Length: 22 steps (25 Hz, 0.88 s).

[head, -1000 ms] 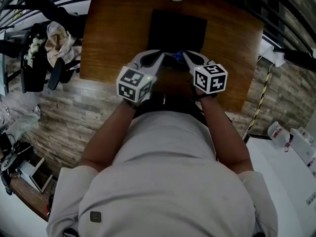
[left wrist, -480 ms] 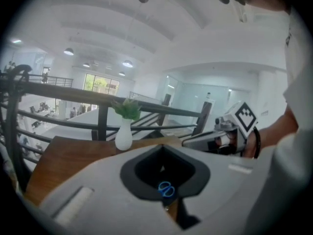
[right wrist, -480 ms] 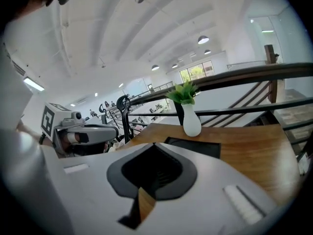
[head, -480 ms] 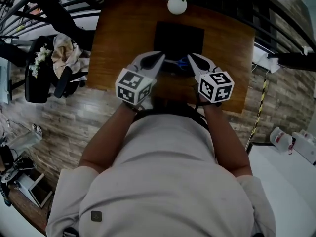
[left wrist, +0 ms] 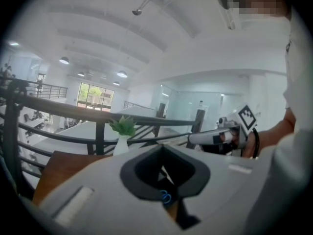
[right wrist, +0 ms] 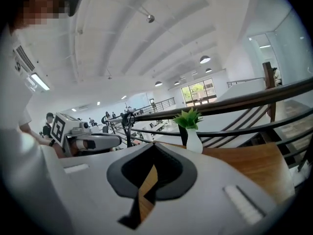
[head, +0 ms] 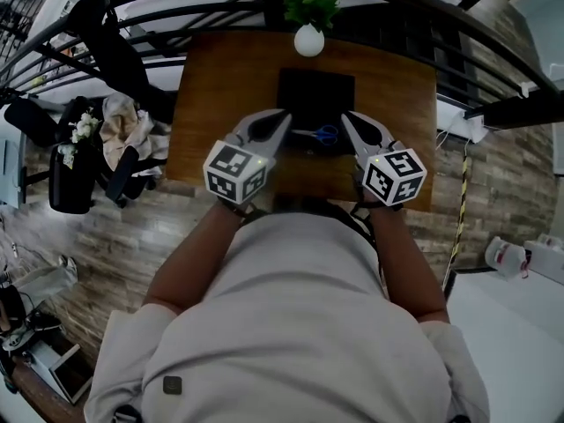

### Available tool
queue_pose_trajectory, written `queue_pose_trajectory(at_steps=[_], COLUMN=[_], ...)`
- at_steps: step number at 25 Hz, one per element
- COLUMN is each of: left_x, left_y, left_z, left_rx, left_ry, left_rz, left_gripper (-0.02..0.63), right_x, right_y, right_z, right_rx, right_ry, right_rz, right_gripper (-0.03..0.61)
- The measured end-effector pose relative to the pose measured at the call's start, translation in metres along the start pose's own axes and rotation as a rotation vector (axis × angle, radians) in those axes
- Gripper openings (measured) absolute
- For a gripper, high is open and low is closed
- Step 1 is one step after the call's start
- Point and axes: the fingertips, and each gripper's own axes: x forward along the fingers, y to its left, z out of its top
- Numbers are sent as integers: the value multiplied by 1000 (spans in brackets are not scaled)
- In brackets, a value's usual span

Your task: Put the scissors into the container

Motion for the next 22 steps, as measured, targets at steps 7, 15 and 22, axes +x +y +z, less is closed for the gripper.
queue_pose_trajectory(at_steps=[7,15,22], left_x=[-31,-50,-45], left_y=[-9,-6,-32], left_z=[12,4,8], left_rx=[37,51,68], left_ry=[-22,-19,-31], left_rz=[-21,-22,-29], left_gripper=[2,2,2], right_x=[-18,-39,-71], right_y=[25,25,23], right_z=[25,27,26], right_rx=[-22,-32,-42], right_ry=[-76,-91,-98], right_rz=[-14,-53,-52], right_gripper=[6,6,6])
